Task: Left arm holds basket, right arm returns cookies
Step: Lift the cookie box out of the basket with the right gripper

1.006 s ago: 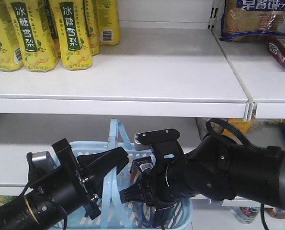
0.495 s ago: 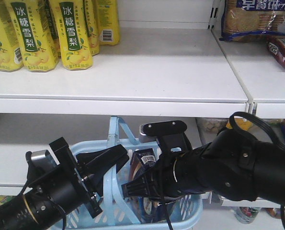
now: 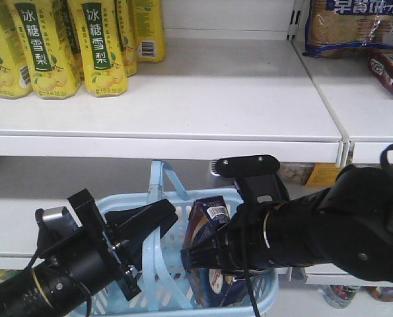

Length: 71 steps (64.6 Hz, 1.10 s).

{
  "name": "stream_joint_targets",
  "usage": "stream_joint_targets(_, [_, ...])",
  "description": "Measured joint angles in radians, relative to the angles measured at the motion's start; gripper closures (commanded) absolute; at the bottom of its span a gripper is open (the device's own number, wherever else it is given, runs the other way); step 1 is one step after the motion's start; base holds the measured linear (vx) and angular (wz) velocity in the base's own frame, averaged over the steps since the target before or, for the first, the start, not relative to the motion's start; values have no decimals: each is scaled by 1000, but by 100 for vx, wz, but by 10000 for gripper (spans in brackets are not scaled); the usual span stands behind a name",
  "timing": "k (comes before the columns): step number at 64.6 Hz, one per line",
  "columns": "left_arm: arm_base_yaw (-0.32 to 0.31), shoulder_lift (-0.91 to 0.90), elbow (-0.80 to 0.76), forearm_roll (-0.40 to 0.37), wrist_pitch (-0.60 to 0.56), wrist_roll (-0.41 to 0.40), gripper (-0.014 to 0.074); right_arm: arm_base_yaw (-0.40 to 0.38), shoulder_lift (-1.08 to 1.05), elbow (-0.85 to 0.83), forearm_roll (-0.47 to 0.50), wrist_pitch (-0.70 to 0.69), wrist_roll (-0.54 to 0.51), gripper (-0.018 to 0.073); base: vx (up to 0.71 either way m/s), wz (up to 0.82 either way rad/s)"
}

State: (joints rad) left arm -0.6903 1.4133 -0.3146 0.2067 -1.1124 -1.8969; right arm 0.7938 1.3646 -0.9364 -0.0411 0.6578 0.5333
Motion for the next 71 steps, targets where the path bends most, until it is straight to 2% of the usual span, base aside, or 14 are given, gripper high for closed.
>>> stream_joint_targets(71, [-3,0,0,8,0,-5,596,0,-426,1,19,135,0,570,0,0])
